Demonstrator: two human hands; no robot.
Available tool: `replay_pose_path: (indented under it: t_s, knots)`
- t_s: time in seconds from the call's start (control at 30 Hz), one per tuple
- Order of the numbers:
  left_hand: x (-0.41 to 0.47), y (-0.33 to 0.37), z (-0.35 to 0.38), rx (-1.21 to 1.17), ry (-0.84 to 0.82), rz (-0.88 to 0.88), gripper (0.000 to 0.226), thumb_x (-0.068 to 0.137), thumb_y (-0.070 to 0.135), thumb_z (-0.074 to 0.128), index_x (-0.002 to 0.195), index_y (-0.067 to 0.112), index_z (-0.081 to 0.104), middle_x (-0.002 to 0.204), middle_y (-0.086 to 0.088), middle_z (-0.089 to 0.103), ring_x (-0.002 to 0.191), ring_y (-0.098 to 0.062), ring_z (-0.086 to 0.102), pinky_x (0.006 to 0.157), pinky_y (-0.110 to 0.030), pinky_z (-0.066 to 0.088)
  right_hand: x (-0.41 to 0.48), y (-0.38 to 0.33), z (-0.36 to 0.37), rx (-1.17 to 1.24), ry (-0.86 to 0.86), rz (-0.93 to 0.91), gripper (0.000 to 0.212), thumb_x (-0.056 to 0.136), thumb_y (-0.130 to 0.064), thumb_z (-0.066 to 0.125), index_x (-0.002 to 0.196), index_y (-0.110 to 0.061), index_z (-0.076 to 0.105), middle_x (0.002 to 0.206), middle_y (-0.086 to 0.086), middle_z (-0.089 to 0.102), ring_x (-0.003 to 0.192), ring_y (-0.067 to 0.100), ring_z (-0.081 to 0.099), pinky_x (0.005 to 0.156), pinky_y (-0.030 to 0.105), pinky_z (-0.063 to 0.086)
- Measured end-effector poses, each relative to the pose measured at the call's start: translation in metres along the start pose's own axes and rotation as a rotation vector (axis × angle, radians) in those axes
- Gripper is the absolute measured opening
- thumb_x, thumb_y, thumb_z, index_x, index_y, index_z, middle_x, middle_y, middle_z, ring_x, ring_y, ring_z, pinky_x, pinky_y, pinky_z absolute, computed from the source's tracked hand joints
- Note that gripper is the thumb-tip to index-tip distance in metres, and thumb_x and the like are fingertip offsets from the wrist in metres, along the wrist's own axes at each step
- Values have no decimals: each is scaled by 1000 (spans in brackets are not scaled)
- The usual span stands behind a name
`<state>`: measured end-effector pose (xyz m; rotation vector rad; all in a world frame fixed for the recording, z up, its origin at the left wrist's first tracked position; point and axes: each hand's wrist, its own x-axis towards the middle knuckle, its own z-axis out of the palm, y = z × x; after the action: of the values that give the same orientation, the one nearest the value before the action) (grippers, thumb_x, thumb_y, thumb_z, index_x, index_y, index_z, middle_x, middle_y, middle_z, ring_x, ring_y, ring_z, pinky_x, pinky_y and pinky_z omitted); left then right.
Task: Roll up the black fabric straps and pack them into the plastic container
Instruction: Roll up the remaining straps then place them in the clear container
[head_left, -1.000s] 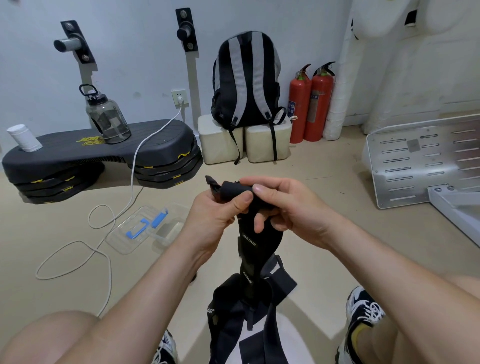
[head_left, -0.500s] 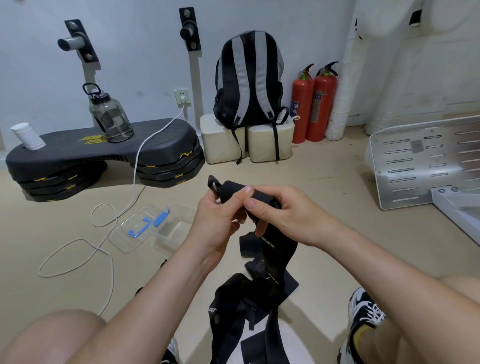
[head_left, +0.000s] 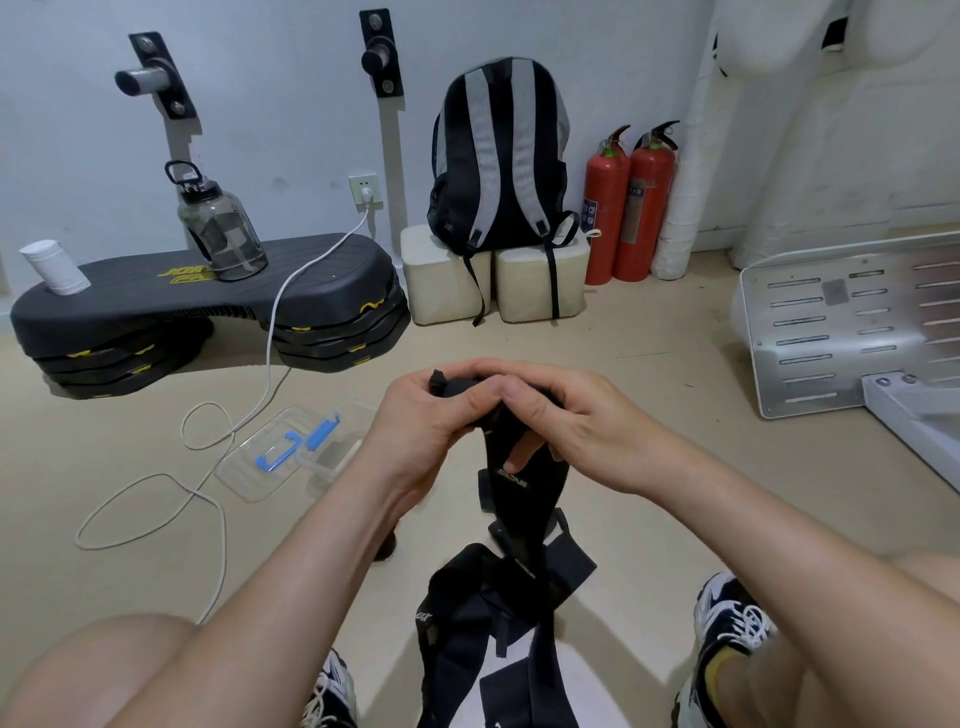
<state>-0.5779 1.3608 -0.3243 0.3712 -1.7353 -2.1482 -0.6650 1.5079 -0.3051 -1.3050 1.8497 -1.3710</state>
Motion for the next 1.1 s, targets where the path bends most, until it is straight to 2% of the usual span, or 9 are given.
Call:
replay_pose_path:
  t_s: [0.1, 0.17, 0.3, 0.4, 0.57, 0.63, 0.77, 0.87, 1.1]
  knots:
    - [-2, 4, 1, 148, 94, 53, 34, 62, 15, 82, 95, 11, 75, 85, -5, 76, 83, -15, 70, 78, -25, 56, 0, 3, -7, 4, -17, 121, 60, 85, -61, 43, 140, -41, 35, 101, 1, 71, 72, 26, 74, 59, 24, 47]
    - [-4, 7, 3, 197, 97, 71, 36, 59, 14, 81, 94, 9, 75, 85, -4, 77, 83, -13, 70, 77, -22, 56, 0, 5, -7, 45, -35, 194, 59, 84, -65, 40, 139, -45, 30, 90, 10, 75, 70, 26, 74, 59, 29, 46]
    - [-6, 13, 4, 262, 66, 70, 30, 59, 1, 84, 85, 13, 75, 76, 5, 75, 73, -6, 68, 67, -16, 52, 2, 9, -12, 289, 139, 397, 34, 101, -49, 42, 129, -33, 52, 69, -12, 69, 63, 8, 65, 70, 29, 48]
    - [-6, 17, 3, 305, 6, 69, 29, 61, -3, 83, 80, 16, 75, 72, 5, 73, 69, -5, 68, 64, -16, 52, 3, 15, -13, 449, 140, 449, 25, 96, -36, 62, 116, -22, 65, 92, 3, 69, 77, 20, 61, 74, 34, 45]
    - [-7, 18, 1, 385, -39, 79, 31, 62, -9, 83, 77, 17, 75, 74, 4, 74, 74, -10, 70, 70, -23, 58, 5, 17, -12, 568, 255, 424, 28, 89, 0, 68, 114, -12, 67, 81, 4, 69, 55, 9, 57, 46, 16, 42]
    - [-7, 17, 2, 379, -32, 75, 30, 63, -9, 83, 77, 16, 75, 73, 6, 73, 72, -8, 69, 68, -22, 57, 5, 17, -12, 608, 249, 412, 31, 89, 4, 65, 114, -14, 68, 86, 5, 67, 55, 9, 55, 43, 14, 41]
    - [-7, 16, 3, 373, -27, 80, 32, 63, -8, 83, 80, 17, 75, 75, 8, 74, 74, -8, 70, 71, -23, 58, 2, 15, -10, 618, 167, 396, 31, 90, -2, 65, 118, -17, 66, 95, 0, 70, 67, 10, 67, 64, 27, 55]
    - [-7, 15, 3, 416, -56, 85, 36, 63, -9, 84, 82, 20, 75, 77, 8, 75, 77, -8, 70, 74, -24, 58, 2, 15, -12, 510, 120, 380, 38, 85, 2, 71, 117, -15, 66, 99, 5, 70, 84, 17, 70, 69, 32, 58]
    - [-8, 16, 4, 403, -59, 100, 40, 61, -6, 86, 90, 19, 75, 81, 9, 74, 80, -6, 69, 73, -21, 55, 3, 8, -25, 410, 78, 323, 49, 85, 22, 57, 126, -4, 60, 76, 6, 66, 54, 5, 63, 43, 12, 43]
